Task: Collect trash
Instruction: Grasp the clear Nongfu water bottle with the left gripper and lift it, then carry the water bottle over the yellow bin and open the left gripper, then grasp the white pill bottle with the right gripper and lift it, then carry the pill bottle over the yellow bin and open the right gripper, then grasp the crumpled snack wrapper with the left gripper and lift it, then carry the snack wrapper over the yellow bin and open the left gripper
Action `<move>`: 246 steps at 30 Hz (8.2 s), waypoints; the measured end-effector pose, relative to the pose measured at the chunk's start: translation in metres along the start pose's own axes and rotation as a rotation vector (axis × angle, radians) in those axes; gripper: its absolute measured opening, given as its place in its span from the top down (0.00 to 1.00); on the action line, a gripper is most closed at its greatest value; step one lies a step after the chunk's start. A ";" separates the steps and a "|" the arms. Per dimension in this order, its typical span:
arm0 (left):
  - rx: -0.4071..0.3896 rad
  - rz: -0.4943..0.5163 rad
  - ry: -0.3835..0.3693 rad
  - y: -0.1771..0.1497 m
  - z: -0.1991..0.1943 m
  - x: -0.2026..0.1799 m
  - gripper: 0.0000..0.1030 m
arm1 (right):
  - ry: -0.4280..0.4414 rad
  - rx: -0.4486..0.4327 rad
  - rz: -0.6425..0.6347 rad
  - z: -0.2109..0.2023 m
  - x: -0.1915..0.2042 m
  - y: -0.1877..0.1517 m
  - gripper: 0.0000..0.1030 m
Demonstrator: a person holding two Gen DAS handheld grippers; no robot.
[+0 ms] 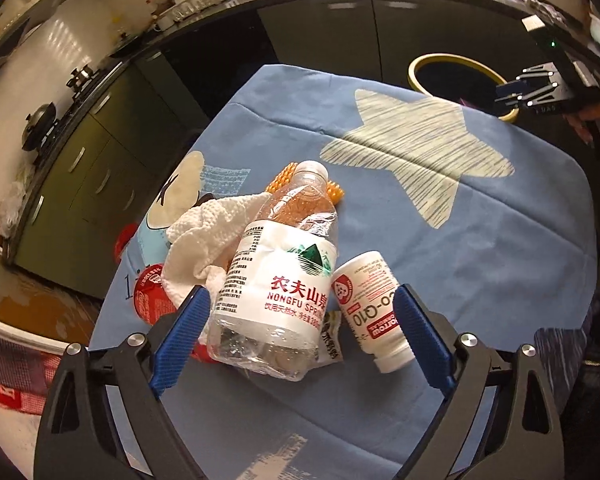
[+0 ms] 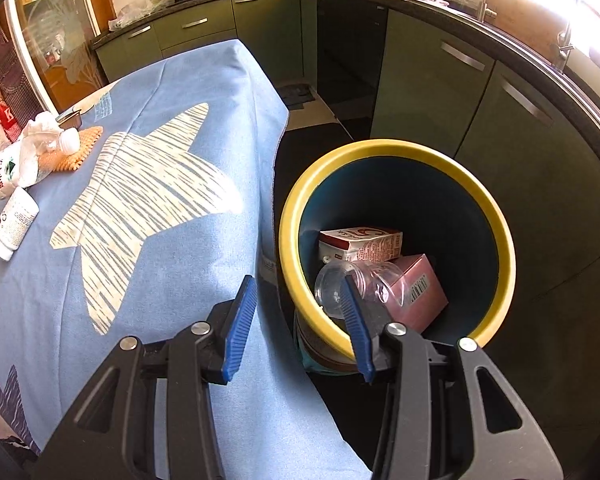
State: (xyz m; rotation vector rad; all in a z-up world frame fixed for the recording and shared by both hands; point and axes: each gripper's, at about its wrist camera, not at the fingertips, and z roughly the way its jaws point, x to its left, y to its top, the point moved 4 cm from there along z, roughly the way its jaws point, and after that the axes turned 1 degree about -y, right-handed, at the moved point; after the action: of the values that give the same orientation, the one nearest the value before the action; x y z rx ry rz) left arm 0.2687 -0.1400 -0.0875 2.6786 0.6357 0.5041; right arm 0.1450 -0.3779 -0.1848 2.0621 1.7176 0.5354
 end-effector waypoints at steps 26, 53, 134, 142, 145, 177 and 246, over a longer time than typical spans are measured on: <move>0.145 0.235 0.040 0.017 0.058 -0.006 0.36 | 0.019 0.030 0.036 0.007 -0.005 -0.003 0.59; -0.106 0.145 -0.057 0.090 -0.034 -0.101 0.37 | 0.012 -0.062 0.084 -0.037 -0.037 -0.017 0.59; -0.257 -0.835 0.179 -0.184 -0.108 -0.089 0.08 | 0.474 -0.005 -0.916 0.026 0.344 0.041 0.08; -0.257 -0.830 0.167 -0.179 -0.107 -0.091 0.08 | 0.505 0.043 -0.859 0.027 0.337 0.039 0.19; -0.259 -0.826 0.165 -0.177 -0.105 -0.091 0.08 | 0.494 0.020 -0.806 0.018 0.322 0.032 0.19; -0.230 -0.727 0.089 -0.114 -0.075 -0.112 0.08 | -0.180 -0.028 0.123 0.021 -0.069 0.018 0.16; -0.036 -1.081 0.106 -0.067 0.008 -0.039 0.55 | 0.092 -0.137 0.032 -0.002 0.008 -0.013 0.13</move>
State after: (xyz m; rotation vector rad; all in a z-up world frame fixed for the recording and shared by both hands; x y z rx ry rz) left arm 0.2149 -0.1046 -0.1315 1.8597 1.8641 0.3160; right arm 0.1345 -0.3674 -0.1896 1.9993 1.6511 0.7468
